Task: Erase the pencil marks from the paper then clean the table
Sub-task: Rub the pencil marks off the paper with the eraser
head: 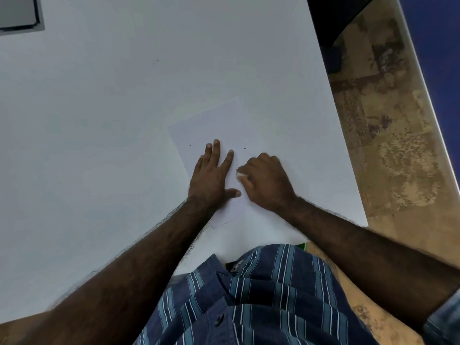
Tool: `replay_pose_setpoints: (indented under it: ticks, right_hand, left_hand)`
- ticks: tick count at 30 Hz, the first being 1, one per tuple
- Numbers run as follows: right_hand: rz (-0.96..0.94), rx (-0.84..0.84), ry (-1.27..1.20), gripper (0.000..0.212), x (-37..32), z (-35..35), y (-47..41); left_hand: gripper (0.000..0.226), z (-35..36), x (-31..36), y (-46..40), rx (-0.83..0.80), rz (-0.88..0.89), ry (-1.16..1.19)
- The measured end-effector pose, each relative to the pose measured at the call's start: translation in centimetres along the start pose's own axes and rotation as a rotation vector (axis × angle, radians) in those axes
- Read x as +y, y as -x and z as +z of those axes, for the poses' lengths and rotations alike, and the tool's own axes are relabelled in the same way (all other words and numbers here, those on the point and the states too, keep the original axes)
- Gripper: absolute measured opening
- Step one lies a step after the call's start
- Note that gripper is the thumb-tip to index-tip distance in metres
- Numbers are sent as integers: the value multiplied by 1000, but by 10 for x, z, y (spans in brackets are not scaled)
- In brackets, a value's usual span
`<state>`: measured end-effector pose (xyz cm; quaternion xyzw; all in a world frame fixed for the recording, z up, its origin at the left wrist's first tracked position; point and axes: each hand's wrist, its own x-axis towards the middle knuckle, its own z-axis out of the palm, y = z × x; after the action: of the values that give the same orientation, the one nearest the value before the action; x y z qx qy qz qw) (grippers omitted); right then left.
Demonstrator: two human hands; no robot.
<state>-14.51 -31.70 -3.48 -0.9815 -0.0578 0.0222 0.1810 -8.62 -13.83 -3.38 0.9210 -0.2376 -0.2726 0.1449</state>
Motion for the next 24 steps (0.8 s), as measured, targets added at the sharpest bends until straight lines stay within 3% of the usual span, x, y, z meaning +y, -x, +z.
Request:
replay_pose_setpoints:
  ticks: [2,4,8,10,16,21,24]
  right_hand:
    - [-153,-66,29,21,-7,3,10]
    - [-163,-45,97,26,0,0,3]
    - [158,111,207,23,27,-10,-25]
    - [225,119,183,19,25,-10,-25]
    - [-74,-23,111,27,-13,1,12]
    - [237,114,199,21,20,-11,-23]
    - [216,140,170,19,10,-9,-20]
  left_hand:
    - [113,2,-1,1,25,1,6]
    - [113,2,-1,0,13,0,8]
    - [114,0,-2,0,-8,-9,7]
    - [114,1,-2,0,-7,-8,5]
    - [115,5,-4,-1,24,10,5]
    - [115,3,-4,-1,-3,5,-12]
    - [114,4,-4,-1,-2,4,-10]
